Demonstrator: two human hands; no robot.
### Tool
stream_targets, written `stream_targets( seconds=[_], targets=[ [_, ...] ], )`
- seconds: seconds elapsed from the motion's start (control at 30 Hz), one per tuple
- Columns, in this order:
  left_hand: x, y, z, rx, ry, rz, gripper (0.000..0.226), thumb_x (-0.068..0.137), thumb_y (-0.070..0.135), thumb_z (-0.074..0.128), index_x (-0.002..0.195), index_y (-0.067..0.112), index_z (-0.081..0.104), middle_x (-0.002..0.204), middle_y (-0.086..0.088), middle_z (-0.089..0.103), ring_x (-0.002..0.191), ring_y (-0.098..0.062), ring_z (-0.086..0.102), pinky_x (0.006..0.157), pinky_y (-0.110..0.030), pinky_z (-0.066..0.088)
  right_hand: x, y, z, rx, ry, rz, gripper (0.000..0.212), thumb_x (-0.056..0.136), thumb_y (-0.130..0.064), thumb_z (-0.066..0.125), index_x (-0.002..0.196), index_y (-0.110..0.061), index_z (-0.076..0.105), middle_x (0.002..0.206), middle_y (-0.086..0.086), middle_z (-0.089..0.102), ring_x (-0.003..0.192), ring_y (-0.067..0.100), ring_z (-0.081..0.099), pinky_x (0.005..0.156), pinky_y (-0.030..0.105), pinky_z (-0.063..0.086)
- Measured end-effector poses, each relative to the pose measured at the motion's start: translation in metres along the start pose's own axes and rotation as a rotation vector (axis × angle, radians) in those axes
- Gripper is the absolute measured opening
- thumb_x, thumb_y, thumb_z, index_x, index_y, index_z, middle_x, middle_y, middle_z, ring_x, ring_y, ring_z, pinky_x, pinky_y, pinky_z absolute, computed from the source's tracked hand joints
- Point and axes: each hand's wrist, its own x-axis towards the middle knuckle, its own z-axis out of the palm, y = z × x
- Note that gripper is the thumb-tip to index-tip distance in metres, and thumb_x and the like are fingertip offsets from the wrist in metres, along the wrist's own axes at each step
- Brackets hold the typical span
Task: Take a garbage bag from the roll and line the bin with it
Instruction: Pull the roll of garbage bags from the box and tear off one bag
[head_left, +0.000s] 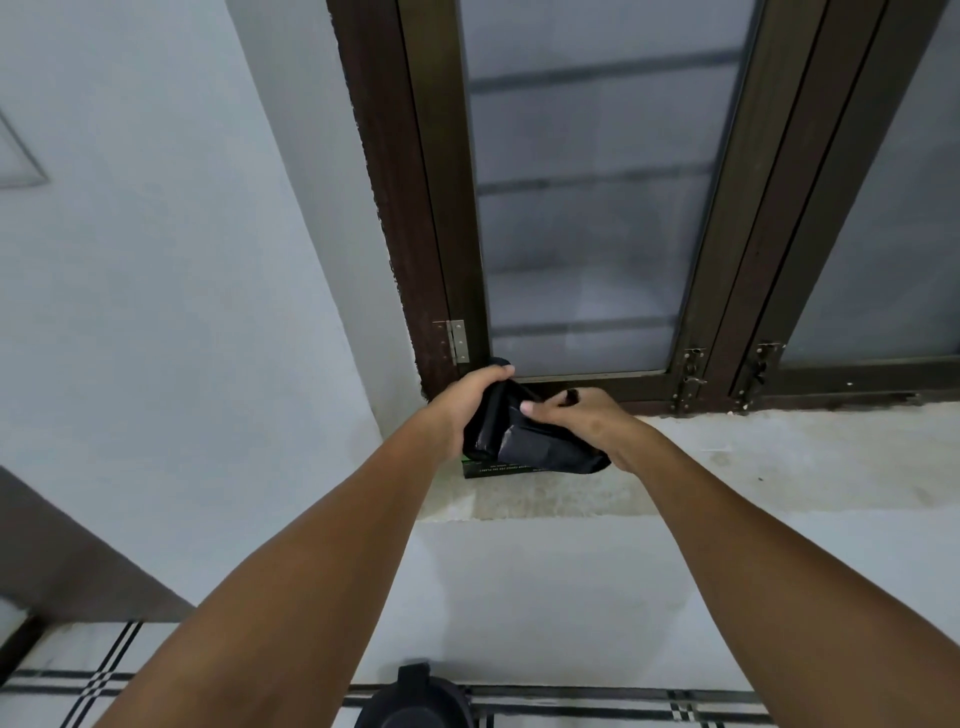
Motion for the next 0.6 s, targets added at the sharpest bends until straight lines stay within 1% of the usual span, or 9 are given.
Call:
stream_targets(
  seconds=[0.07, 0.13, 0.2, 0.23, 0.3, 0.33, 0.43, 0.57, 0.6],
  targets=[
    [0.001, 0.002, 0.001, 0.035, -0.003, 0.017, 0.055, 0.079, 0.053, 0.08, 0.118, 0.016, 0.072, 0.108, -0.013, 0.079, 0.1, -0.032, 0.075, 0.084, -0.039, 0.062, 0.0, -0.002, 0.001, -0.052, 0.03, -0.004, 0.032, 0.084, -0.038, 0.081, 0.09, -0.009, 0.07, 0.088, 0.007, 0.074, 0.081, 0.023, 0.068, 0.067, 0.03, 0.048],
    [0.003, 0.003, 0.002, 0.053, 0.001, 0.052, 0.054, 0.079, 0.049, 0.083, 0.12, 0.015, 0.071, 0.109, -0.012, 0.078, 0.099, -0.031, 0.075, 0.08, -0.038, 0.062, 0.002, -0.005, 0.001, 0.063, 0.059, 0.012, 0.017, 0.088, -0.026, 0.073, 0.085, -0.012, 0.065, 0.078, 0.008, 0.067, 0.069, 0.022, 0.062, 0.058, 0.028, 0.043],
    [0.006, 0.002, 0.002, 0.054, 0.003, 0.083, 0.056, 0.078, 0.045, 0.086, 0.122, 0.015, 0.071, 0.109, -0.01, 0.079, 0.1, -0.03, 0.076, 0.08, -0.039, 0.063, 0.006, -0.007, 0.002, 0.221, 0.071, 0.029, 0.009, 0.087, -0.018, 0.066, 0.082, -0.015, 0.059, 0.074, 0.007, 0.06, 0.066, 0.023, 0.055, 0.056, 0.028, 0.041],
    [0.007, 0.002, 0.002, 0.053, 0.001, 0.09, 0.056, 0.077, 0.044, 0.086, 0.122, 0.015, 0.07, 0.108, -0.01, 0.079, 0.099, -0.03, 0.076, 0.081, -0.039, 0.063, 0.008, -0.007, 0.002, 0.318, 0.07, 0.034, 0.006, 0.085, -0.015, 0.063, 0.083, -0.015, 0.058, 0.077, 0.01, 0.059, 0.069, 0.026, 0.056, 0.06, 0.031, 0.046],
    [0.008, 0.002, 0.005, 0.052, -0.008, 0.095, 0.053, 0.078, 0.039, 0.087, 0.121, 0.015, 0.07, 0.107, -0.01, 0.08, 0.097, -0.029, 0.077, 0.082, -0.04, 0.063, 0.011, -0.006, 0.001, 0.495, 0.074, 0.036, 0.008, 0.082, -0.005, 0.059, 0.082, -0.013, 0.056, 0.08, 0.014, 0.06, 0.075, 0.03, 0.059, 0.072, 0.045, 0.055],
    [0.009, 0.003, 0.006, 0.056, -0.007, 0.102, 0.051, 0.078, 0.037, 0.087, 0.121, 0.014, 0.07, 0.106, -0.01, 0.079, 0.095, -0.029, 0.077, 0.082, -0.04, 0.064, 0.012, -0.005, 0.0, 0.55, 0.085, 0.037, 0.013, 0.083, -0.001, 0.057, 0.078, -0.013, 0.053, 0.076, 0.013, 0.059, 0.074, 0.031, 0.06, 0.073, 0.047, 0.055],
    [0.012, 0.003, 0.006, 0.05, 0.014, 0.114, 0.049, 0.078, 0.029, 0.088, 0.12, 0.013, 0.069, 0.106, -0.012, 0.079, 0.093, -0.031, 0.077, 0.084, -0.044, 0.064, 0.016, -0.003, -0.005, 0.616, 0.135, 0.037, 0.031, 0.085, 0.008, 0.054, 0.069, -0.016, 0.042, 0.066, 0.009, 0.051, 0.064, 0.026, 0.055, 0.068, 0.042, 0.057],
    [0.018, 0.002, 0.0, 0.05, 0.054, 0.097, 0.066, 0.066, 0.03, 0.091, 0.125, 0.014, 0.065, 0.112, -0.013, 0.077, 0.097, -0.034, 0.076, 0.087, -0.052, 0.063, 0.018, -0.003, -0.012, 0.618, 0.179, 0.07, 0.021, 0.089, 0.005, 0.048, 0.096, -0.014, 0.054, 0.093, 0.018, 0.059, 0.08, 0.031, 0.059, 0.069, 0.047, 0.055],
    [0.018, 0.001, -0.001, 0.05, 0.066, 0.091, 0.064, 0.068, 0.03, 0.09, 0.124, 0.014, 0.064, 0.111, -0.014, 0.076, 0.096, -0.035, 0.076, 0.086, -0.052, 0.063, 0.017, -0.003, -0.013, 0.609, 0.182, 0.071, 0.02, 0.091, 0.001, 0.046, 0.102, -0.012, 0.056, 0.094, 0.018, 0.06, 0.08, 0.031, 0.06, 0.067, 0.046, 0.054]
  ],
)
